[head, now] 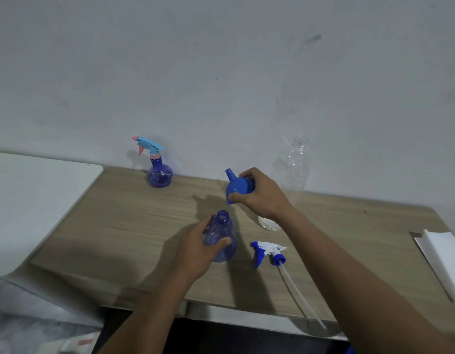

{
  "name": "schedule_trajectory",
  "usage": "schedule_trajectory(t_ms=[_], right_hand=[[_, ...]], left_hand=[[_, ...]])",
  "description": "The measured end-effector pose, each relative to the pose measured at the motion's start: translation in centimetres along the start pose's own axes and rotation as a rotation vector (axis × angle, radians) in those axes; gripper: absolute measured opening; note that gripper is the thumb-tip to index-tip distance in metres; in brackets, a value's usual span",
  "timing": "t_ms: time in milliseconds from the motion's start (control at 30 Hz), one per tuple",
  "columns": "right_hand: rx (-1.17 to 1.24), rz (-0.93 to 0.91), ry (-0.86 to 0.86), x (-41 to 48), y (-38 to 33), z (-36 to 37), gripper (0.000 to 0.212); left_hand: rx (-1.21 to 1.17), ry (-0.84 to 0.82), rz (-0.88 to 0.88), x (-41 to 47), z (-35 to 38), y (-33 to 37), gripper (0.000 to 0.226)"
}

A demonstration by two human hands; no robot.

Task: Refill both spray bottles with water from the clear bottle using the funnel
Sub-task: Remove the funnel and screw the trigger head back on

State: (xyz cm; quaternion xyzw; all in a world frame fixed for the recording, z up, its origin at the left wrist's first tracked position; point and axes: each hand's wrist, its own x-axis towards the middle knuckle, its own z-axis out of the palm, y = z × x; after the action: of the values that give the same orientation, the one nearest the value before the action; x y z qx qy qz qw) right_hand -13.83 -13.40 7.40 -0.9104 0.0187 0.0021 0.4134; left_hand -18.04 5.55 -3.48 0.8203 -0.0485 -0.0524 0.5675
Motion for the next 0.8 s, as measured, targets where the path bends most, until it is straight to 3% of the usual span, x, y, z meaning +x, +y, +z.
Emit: schedule_trajectory(t_ms=[433, 667, 800], right_hand=[[-0.090, 0.178, -0.097, 2.2, 8.4, 8.0, 0.059], [-0.150, 0.100, -0.172, 0.6, 8.5, 6.6, 0.052], [-0.302, 0.079, -0.252, -1.9, 8.8, 4.4, 0.055]], left_hand=[[-0.092, 0.001, 0.013, 0.2, -0.2, -0.6, 0.059], [-0.089, 0.007, 0.003, -0.1, -0.2, -0.2, 0.062], [-0.074, 0.007, 0.016, -0.5, -0.3, 0.3, 0.062]])
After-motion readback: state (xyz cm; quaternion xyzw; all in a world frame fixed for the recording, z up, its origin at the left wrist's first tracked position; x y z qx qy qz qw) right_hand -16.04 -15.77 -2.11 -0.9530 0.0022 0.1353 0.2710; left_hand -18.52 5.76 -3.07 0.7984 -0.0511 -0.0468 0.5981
